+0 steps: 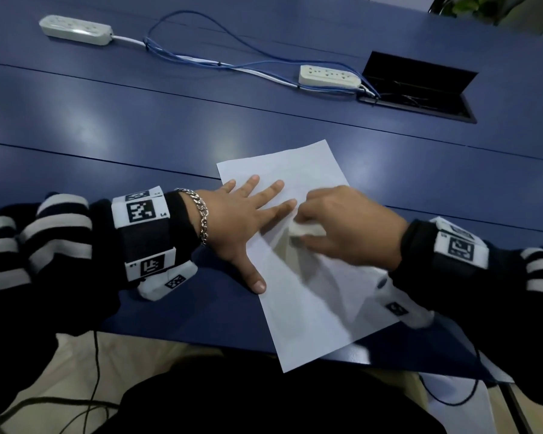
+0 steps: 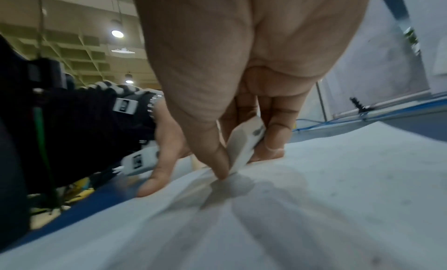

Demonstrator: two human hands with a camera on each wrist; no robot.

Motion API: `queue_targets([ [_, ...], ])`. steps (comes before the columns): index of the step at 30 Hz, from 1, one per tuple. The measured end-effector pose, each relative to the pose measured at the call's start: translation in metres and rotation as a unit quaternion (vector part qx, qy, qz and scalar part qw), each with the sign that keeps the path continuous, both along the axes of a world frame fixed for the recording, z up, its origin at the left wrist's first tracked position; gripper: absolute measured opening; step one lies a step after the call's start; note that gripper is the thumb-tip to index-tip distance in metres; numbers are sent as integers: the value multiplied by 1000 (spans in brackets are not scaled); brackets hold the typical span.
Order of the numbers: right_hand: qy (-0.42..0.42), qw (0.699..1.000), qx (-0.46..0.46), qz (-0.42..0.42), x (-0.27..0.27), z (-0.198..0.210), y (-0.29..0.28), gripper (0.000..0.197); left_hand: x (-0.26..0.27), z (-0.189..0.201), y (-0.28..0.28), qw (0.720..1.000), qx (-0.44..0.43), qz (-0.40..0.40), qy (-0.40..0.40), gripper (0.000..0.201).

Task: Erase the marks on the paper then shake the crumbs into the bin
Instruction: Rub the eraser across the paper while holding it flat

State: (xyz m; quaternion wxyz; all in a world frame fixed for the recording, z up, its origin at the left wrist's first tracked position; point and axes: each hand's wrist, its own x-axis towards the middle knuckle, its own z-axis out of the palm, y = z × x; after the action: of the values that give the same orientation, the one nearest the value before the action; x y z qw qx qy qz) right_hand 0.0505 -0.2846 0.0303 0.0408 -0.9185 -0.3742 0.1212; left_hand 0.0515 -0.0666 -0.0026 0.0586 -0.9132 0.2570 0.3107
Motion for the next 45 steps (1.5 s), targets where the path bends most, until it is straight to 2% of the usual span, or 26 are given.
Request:
queue_targets([
  [2, -13, 1000, 24, -5, -1, -2, 0, 21, 0, 0, -1, 1000, 4, 1, 1, 156],
  [4, 9, 998, 36, 47, -22, -2, 5, 16, -1, 1, -2, 1000, 8, 2, 1, 156],
  [6, 45, 995, 11, 84, -34, -3, 5, 18, -1, 2, -2, 1000, 12, 0, 1, 156],
  [8, 40, 998, 4, 44, -17, -3, 3, 24, -1, 2, -2, 1000, 13, -1, 1, 156],
  [11, -19, 999, 28, -35, 6, -4, -4, 28, 0, 1, -2, 1000, 10, 0, 2, 156],
  [13, -30, 998, 50, -12, -7, -5, -1, 22, -1, 1, -3, 1000, 8, -2, 0, 156],
  [16, 35, 998, 18, 45, -34, -5, 1, 20, -2, 2, -3, 1000, 13, 3, -1, 156],
  [18, 44, 999, 22, 7, -24, 0, -10, 25, -2, 3, -3, 1000, 9, 5, 1, 155],
  [20, 5, 997, 50, -63, -10, 5, -32, 30, -2, 2, -1, 1000, -3, 5, -3, 153],
  [23, -17, 992, 17, -124, -5, 7, -65, 31, -5, 3, 2, 1000, -7, 4, -15, 148],
  [27, 13, 988, 5, -157, -15, 1, -80, 26, -5, 14, -4, 994, -40, -6, -98, 131],
  [30, 13, 990, -11, -141, -11, 4, -78, 26, 4, 9, -8, 991, -69, 5, -113, 136],
  [33, 14, 992, -28, -119, -3, 10, -67, 30, 11, -1, -9, 998, -44, -1, -46, 147],
  [39, 24, 999, 21, -33, 6, -2, -25, 34, 18, -5, -14, 999, -18, -2, -32, 152],
  [43, -20, 997, 23, -64, 27, -8, -21, 32, 19, -7, -13, 999, -17, -4, -28, 155],
  [45, -20, 999, 16, -47, 24, -9, -22, 29, 20, -8, -13, 999, -19, -6, -30, 155],
])
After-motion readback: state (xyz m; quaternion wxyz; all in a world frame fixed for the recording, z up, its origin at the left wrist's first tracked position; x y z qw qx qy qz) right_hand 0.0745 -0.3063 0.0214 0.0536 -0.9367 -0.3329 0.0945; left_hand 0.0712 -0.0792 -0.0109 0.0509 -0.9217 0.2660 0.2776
